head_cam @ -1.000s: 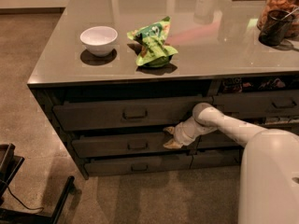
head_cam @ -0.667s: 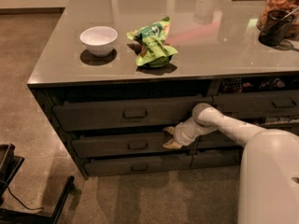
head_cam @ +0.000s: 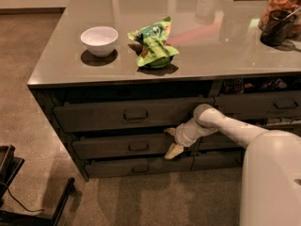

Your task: Open middle drawer

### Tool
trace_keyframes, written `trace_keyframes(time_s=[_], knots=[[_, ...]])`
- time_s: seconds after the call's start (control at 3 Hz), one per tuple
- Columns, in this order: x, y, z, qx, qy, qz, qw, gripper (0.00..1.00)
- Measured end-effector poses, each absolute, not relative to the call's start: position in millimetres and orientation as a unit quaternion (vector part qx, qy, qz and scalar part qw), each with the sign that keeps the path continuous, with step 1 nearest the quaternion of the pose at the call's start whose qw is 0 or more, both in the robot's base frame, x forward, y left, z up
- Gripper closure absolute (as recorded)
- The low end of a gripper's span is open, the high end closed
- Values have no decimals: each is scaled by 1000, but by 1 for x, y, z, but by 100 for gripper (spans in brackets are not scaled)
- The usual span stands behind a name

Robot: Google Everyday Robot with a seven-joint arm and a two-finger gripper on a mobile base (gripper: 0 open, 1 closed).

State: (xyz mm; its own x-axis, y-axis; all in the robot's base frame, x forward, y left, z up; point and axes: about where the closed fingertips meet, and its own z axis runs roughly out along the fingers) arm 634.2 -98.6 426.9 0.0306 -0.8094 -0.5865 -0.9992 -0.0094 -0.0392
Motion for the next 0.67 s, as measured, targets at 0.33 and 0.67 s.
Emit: trace_keyframes(time_s=[0.33,0.67], knots=[[623,-98,430,-680,666,187,243,0],[607,-89,415,-680,666,187,242,0]])
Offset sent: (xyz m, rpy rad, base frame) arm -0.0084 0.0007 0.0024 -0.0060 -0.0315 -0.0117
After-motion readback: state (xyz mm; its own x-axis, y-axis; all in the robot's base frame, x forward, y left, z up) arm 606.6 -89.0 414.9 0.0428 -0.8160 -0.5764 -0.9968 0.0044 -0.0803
